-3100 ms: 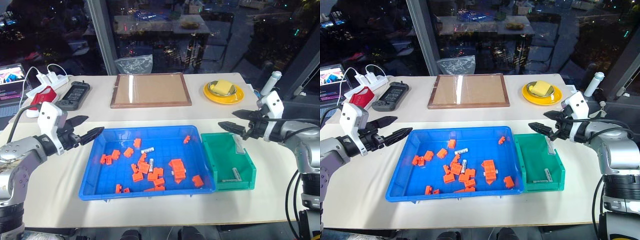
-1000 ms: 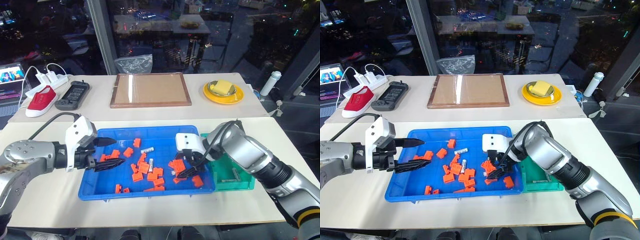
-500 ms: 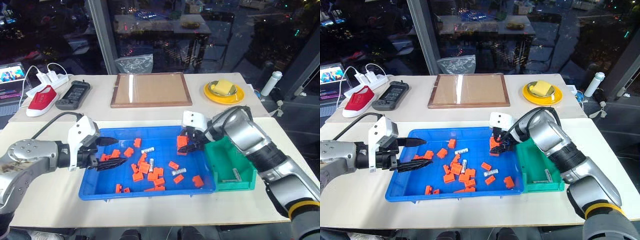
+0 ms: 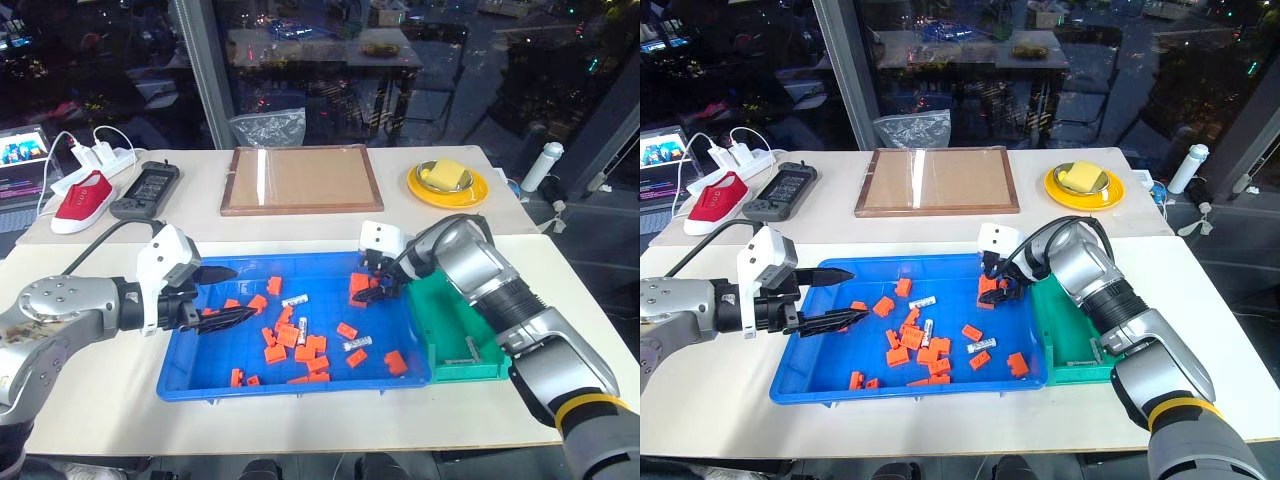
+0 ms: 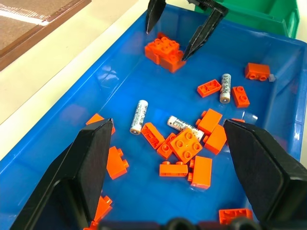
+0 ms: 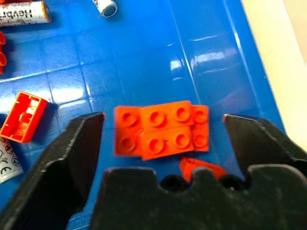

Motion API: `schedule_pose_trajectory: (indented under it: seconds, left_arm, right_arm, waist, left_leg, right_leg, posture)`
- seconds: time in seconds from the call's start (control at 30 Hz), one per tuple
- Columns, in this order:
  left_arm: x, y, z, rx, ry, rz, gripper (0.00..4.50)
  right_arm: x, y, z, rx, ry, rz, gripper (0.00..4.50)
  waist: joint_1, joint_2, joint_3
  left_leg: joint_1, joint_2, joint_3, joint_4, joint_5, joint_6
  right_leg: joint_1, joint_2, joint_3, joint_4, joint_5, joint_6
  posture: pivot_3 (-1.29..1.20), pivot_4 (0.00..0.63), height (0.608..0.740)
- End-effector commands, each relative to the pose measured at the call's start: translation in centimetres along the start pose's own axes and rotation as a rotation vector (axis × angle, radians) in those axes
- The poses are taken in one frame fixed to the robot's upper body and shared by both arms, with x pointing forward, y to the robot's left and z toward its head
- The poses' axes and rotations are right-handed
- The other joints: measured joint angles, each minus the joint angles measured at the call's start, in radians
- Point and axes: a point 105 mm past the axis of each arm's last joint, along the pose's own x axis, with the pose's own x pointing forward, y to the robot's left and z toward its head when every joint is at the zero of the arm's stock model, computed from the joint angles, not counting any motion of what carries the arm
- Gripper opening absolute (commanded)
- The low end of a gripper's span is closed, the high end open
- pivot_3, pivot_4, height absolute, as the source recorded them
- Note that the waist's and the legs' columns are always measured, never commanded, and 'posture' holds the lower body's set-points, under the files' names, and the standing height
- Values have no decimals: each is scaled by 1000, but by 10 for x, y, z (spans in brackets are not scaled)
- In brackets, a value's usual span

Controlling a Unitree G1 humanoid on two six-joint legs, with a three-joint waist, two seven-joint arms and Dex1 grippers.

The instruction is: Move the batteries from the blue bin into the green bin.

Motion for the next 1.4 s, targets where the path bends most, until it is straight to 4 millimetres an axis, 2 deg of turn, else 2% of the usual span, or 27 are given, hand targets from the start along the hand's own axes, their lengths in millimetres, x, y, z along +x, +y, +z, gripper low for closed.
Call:
schedule_pose_trajectory:
  seconds: [0.03, 0.13, 0.23, 0.4, 0.53, 0.63, 0.73, 0.8, 1.27, 1.37, 1.4]
  left_arm:
    - [0, 7, 14, 61, -37, 37, 3951]
    - [2, 7, 14, 61, -33, 17, 3951]
    - [5, 4, 15, 59, -30, -15, 3951]
    - [8, -6, 18, 46, -34, -98, 3951]
    - [6, -9, 22, 46, -40, -114, 3951]
    - [5, -8, 22, 45, -38, -112, 3951]
    - [5, -9, 21, 44, -33, -111, 3951]
    - [4, -8, 21, 44, -30, -109, 3951]
    - [3, -7, 19, 46, -29, -94, 3951]
    - [4, -7, 19, 47, -32, -92, 3951]
    - [4, -8, 19, 47, -33, -93, 3951]
  right_arm:
    - [-38, 13, 36, -73, -124, 56, 4485]
    - [-47, 25, 46, -103, -154, 92, 4485]
    - [-48, 43, 46, -133, -136, 163, 4485]
    - [-26, 74, 23, -164, -19, 262, 4485]
    - [-17, 81, 13, -160, 23, 275, 4485]
    - [-12, 85, 10, -146, 29, 294, 3796]
    - [-3, 90, 1, -138, 54, 310, 2698]
    - [1, 88, -5, -142, 69, 302, 2119]
    - [21, 89, -17, -122, 92, 308, 2119]
    - [29, 89, -30, -126, 134, 285, 1459]
    - [29, 89, -30, -127, 134, 284, 1108]
  waist:
    - [2, 0, 0]
    - [-2, 0, 0]
    - [-5, 0, 0]
    - [-2, 0, 0]
    - [-2, 0, 0]
    - [-2, 0, 0]
    - [-1, 0, 0]
    - [-1, 0, 0]
    - [-1, 0, 0]
    - [-1, -1, 0]
    - [-1, -2, -1]
  left_leg:
    - [-1, 0, 0, 0, 0, 0]
    - [0, 0, 0, 0, 0, 0]
    - [2, 1, 0, -1, 0, 0]
    - [1, 0, 0, 0, 0, 0]
    - [0, 0, 0, 0, 0, 0]
    - [1, 1, 0, 1, 0, 0]
    - [1, 1, 0, 1, 0, 0]
    - [1, 0, 0, 1, 0, 0]
    - [1, 1, 0, 1, 0, 0]
    - [1, 1, 0, 1, 0, 0]
    - [2, 1, 0, 1, 0, 0]
  right_leg:
    - [0, 0, 0, 0, 0, 0]
    - [0, 0, 0, 0, 0, 0]
    - [0, 1, 0, 0, 0, 0]
    - [1, 1, 0, 0, 0, 0]
    - [0, 1, 0, 0, 0, 0]
    - [0, 1, 0, 0, 0, 0]
    - [0, 1, 0, 0, 0, 0]
    - [0, 1, 0, 0, 0, 0]
    - [1, 1, 0, 0, 0, 0]
    - [1, 1, 0, 0, 0, 0]
    - [1, 1, 0, 0, 0, 0]
  posture:
    - [0, 150, 740]
    - [0, 150, 740]
    - [0, 150, 740]
    - [0, 150, 740]
    - [0, 150, 740]
    - [0, 150, 740]
    - [0, 150, 740]
    - [0, 150, 740]
    - [0, 150, 740]
    - [0, 150, 740]
    - [0, 150, 740]
